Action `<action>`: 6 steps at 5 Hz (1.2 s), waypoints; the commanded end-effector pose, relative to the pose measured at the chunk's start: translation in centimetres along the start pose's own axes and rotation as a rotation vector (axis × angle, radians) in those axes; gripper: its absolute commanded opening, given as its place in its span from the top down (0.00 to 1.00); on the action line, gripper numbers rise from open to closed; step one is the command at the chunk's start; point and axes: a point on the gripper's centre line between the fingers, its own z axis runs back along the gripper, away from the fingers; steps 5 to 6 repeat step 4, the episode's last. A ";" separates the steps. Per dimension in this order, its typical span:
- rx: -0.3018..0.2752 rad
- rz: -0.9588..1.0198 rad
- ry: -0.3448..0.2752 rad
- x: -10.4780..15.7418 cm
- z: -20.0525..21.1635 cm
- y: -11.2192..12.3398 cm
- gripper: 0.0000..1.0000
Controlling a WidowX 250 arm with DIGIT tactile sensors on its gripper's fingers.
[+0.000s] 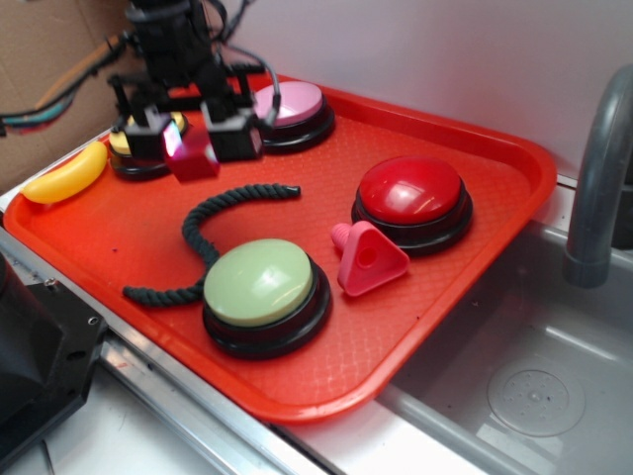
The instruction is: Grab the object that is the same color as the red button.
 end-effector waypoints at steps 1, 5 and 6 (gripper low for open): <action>-0.080 -0.362 -0.025 -0.9 7.4 0.0 1.00; -0.162 -0.483 -0.112 -3.6 10.5 1.1 1.00; -0.162 -0.483 -0.112 -3.6 10.5 1.1 1.00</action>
